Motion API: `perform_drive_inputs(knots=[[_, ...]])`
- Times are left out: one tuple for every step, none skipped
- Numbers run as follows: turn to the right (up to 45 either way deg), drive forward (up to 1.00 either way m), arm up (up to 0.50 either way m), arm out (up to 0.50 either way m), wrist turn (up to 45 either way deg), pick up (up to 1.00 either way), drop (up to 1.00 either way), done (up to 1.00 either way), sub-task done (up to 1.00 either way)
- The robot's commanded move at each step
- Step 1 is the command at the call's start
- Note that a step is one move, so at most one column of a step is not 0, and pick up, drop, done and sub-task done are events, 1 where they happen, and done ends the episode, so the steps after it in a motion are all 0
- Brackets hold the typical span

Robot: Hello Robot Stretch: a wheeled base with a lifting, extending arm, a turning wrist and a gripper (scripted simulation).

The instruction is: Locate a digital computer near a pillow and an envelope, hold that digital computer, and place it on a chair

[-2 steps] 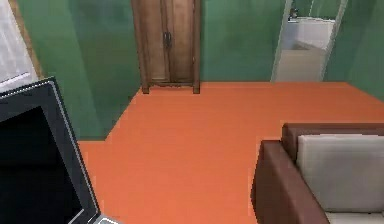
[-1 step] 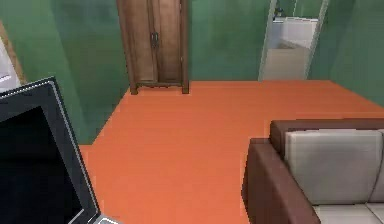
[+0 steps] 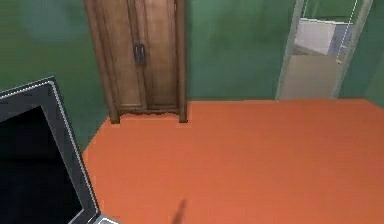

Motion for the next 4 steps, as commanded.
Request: perform_drive_inputs(knots=[[3.0, 0.0, 0.0, 0.0, 0.0, 0.0, 0.0, 0.0, 0.0], [0.0, 0.3, 0.0, 0.0, 0.0, 0.0, 0.0, 0.0, 0.0], [33.0, 0.0, 0.0, 0.0, 0.0, 0.0, 0.0, 0.0, 0.0], [0.0, 1.0, 0.0, 0.0, 0.0, 0.0, 0.0, 0.0, 0.0]])
